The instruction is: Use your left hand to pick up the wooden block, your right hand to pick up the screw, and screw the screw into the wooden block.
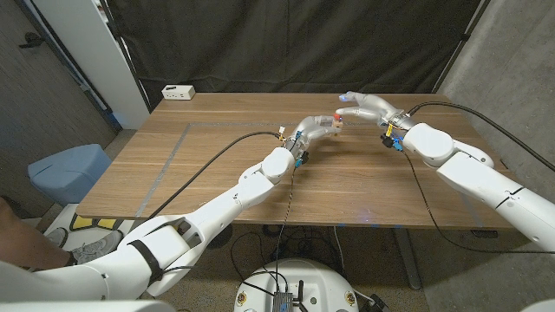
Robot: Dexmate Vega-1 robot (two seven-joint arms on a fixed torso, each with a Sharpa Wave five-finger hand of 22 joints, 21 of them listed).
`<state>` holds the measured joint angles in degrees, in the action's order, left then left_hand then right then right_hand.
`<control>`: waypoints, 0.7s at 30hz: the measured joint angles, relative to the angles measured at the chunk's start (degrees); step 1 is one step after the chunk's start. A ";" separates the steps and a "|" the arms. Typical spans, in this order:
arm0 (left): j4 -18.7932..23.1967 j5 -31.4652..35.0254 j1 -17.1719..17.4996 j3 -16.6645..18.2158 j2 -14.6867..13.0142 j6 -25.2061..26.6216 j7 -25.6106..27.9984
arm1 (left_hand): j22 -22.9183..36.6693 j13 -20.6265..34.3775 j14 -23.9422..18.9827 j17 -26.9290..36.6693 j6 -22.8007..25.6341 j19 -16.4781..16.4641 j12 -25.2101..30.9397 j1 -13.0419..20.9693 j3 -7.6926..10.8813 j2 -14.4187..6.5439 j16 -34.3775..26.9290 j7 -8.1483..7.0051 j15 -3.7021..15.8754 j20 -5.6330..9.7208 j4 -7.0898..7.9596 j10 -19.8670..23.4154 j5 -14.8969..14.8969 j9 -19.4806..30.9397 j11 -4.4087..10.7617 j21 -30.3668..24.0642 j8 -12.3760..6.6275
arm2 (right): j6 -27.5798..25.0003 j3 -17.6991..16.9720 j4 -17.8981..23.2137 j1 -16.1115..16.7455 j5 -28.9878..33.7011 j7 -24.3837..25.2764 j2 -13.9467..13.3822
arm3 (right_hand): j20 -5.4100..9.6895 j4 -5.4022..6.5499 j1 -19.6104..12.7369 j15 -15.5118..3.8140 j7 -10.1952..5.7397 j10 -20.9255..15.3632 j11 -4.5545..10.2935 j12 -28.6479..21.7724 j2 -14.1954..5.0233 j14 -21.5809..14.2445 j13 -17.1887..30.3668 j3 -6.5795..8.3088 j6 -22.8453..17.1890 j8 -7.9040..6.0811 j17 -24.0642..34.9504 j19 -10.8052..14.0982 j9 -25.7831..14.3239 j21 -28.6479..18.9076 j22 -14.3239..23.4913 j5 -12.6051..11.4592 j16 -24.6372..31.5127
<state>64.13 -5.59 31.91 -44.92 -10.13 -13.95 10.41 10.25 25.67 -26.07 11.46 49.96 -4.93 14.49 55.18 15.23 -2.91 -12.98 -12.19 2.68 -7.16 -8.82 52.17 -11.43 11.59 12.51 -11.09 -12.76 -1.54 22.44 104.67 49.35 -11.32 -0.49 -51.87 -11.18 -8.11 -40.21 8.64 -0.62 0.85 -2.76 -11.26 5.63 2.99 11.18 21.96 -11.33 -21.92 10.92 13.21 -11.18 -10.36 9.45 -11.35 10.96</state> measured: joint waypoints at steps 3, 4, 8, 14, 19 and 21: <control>0.00 0.11 0.00 -0.04 0.00 0.02 0.04 | 0.00 0.00 0.00 0.00 0.00 0.00 0.00 0.00 0.00 0.00 0.00 0.00 0.00 0.00 0.00 0.00 0.00 0.00 0.00 0.00 0.00 | -1.25 -0.01 1.15 -0.40 0.37 -0.52 -1.04 | 0.00 -0.04 0.00 0.36 0.00 0.00 0.00 0.00 0.00 0.06 0.00 0.04 0.00 0.35 0.00 0.00 0.00 0.00 0.00 0.00 0.00; 0.00 0.15 0.00 -0.07 0.00 0.04 0.05 | 0.00 0.00 0.00 0.00 0.00 0.00 -0.01 0.00 0.00 0.00 0.00 0.00 0.00 0.00 0.00 0.00 0.00 0.00 0.00 0.00 0.00 | -1.90 -0.01 1.71 -0.61 0.54 -0.76 -1.57 | 0.00 -0.04 0.00 0.69 0.00 0.00 0.00 0.00 0.00 0.09 0.00 0.04 0.00 0.45 0.00 0.00 0.00 0.00 0.00 0.00 0.00; 0.00 0.15 0.00 -0.14 -0.07 0.04 0.05 | 0.00 0.00 0.00 0.00 0.00 0.00 -0.02 0.00 0.00 0.00 0.00 0.00 0.00 0.00 0.00 0.00 0.01 0.00 0.00 0.00 0.00 | -4.32 -0.01 1.71 -0.61 1.08 -1.78 -1.57 | 0.00 -0.04 -0.13 1.00 0.00 0.22 -0.22 0.00 -0.13 0.39 0.00 0.04 0.00 0.45 0.00 0.00 0.00 0.00 0.00 0.00 0.00; 0.18 0.62 0.00 -0.31 -0.21 0.42 0.14 | 0.00 0.00 0.00 0.01 0.00 0.00 -0.14 0.00 0.01 0.00 0.00 0.00 0.00 0.00 0.00 0.00 0.02 0.00 0.00 0.00 0.00 | -8.13 0.37 5.96 -2.60 1.94 -3.49 -4.85 | -0.31 -0.21 -0.31 1.62 0.31 0.30 -0.31 0.00 -0.31 0.40 0.00 0.20 0.30 0.74 0.01 -0.32 0.00 0.00 0.00 0.00 0.00; 0.37 0.87 -0.01 -0.38 -0.33 0.53 0.23 | 0.00 0.00 0.00 0.01 0.00 0.00 -0.24 0.00 0.01 0.00 0.00 0.00 0.00 0.00 0.00 0.00 0.18 0.00 0.00 0.00 0.00 | -11.72 0.51 6.36 -2.84 2.87 -5.28 -5.13 | -0.31 -0.27 -0.31 1.62 0.74 0.53 -0.54 0.00 -0.31 0.40 0.01 0.27 0.30 0.95 0.01 -0.32 -0.01 0.00 0.00 0.00 0.00; 0.45 0.88 -0.01 -0.39 -0.39 0.54 0.24 | 0.00 0.00 0.00 0.01 0.00 0.00 -0.28 0.00 0.01 0.00 0.00 0.00 0.00 0.00 0.00 0.00 0.09 0.00 0.00 0.00 0.00 | -13.02 1.19 8.24 -4.17 3.26 -6.02 -6.32 | -0.31 -0.27 -0.31 1.83 0.84 0.53 -0.54 0.00 -0.31 0.61 0.01 0.27 0.39 1.17 0.01 -0.32 -0.01 0.00 0.00 0.00 0.00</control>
<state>64.59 -4.71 31.90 -45.31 -10.52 -13.41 10.65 10.25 25.67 -26.07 11.47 49.96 -4.93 14.21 55.18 15.24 -2.91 -12.99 -12.19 2.68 -7.16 -8.82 52.17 -11.34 11.59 12.52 -11.09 -12.76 -14.56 23.63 112.91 45.18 -8.06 -6.52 -58.19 -11.49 -8.38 -40.51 10.46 0.22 1.38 -3.30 -11.26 5.32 3.60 11.19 22.23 -10.94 -20.75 10.93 12.89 -11.19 -10.36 9.45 -11.35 10.96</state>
